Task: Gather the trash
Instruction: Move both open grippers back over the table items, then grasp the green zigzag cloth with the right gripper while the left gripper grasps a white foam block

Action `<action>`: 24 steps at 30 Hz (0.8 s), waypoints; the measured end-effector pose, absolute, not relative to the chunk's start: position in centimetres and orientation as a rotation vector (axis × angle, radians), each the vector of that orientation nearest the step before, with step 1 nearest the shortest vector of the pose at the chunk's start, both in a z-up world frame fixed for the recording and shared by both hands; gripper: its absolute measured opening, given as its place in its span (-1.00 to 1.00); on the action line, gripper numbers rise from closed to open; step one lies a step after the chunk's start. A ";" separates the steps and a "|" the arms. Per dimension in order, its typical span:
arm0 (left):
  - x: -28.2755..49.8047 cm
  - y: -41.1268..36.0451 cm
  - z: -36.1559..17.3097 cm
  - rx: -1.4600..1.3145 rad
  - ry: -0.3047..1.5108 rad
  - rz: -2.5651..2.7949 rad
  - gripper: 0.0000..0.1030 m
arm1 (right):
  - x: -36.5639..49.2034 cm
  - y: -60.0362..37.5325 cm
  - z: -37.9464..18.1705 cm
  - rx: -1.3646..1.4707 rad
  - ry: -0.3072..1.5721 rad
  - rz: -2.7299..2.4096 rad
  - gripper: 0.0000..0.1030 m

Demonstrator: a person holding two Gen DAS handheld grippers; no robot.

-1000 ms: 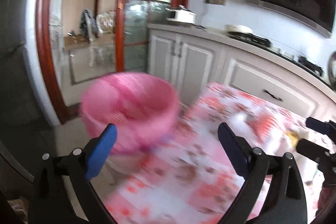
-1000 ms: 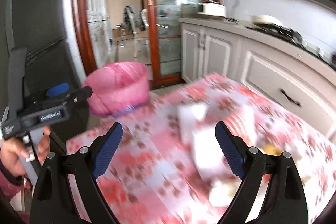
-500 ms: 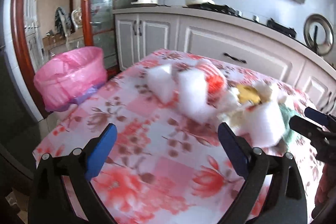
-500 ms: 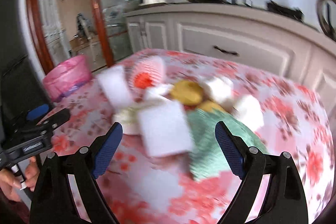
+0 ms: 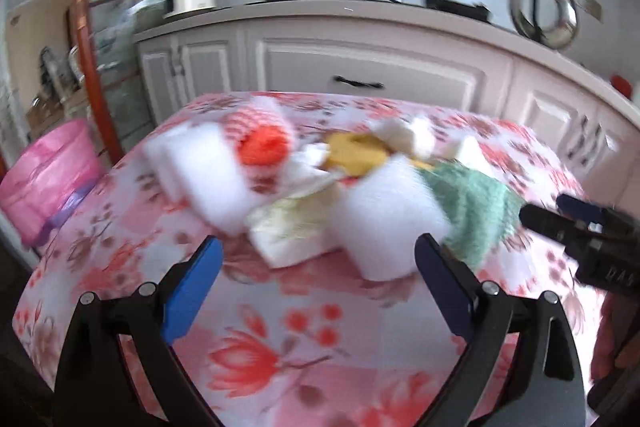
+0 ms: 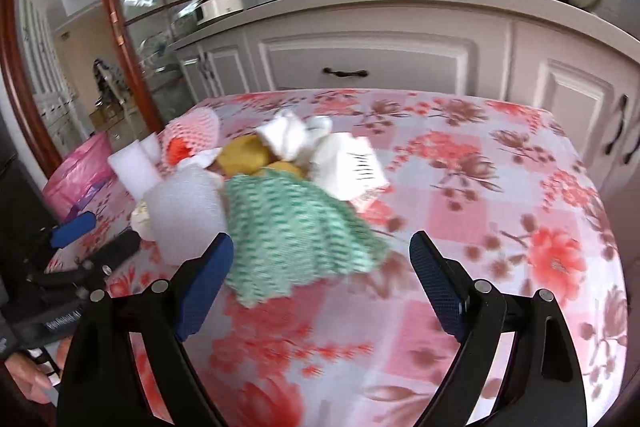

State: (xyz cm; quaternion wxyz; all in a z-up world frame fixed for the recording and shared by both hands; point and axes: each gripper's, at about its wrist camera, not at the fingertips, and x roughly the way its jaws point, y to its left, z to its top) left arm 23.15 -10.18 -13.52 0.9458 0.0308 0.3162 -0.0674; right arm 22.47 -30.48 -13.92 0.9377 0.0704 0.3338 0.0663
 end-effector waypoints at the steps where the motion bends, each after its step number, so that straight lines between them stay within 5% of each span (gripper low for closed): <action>1: 23.2 -11.1 -13.7 0.107 0.639 -0.146 0.82 | 22.2 -31.1 -13.9 0.152 0.679 0.126 0.65; 13: 26.1 -14.7 -15.0 0.205 0.643 -0.170 0.82 | 22.0 -33.3 -14.5 0.193 0.675 0.121 0.65; 14: 26.1 -14.7 -15.0 0.200 0.632 -0.154 0.68 | 22.2 -33.2 -14.6 0.186 0.677 0.123 0.65; 15: 26.1 -14.7 -15.1 0.194 0.629 -0.151 0.24 | 22.4 -33.1 -14.6 0.179 0.679 0.125 0.65; 24: 24.3 -12.5 -14.6 0.139 0.631 -0.168 -0.32 | 25.4 -31.1 -15.4 0.144 0.721 0.217 0.65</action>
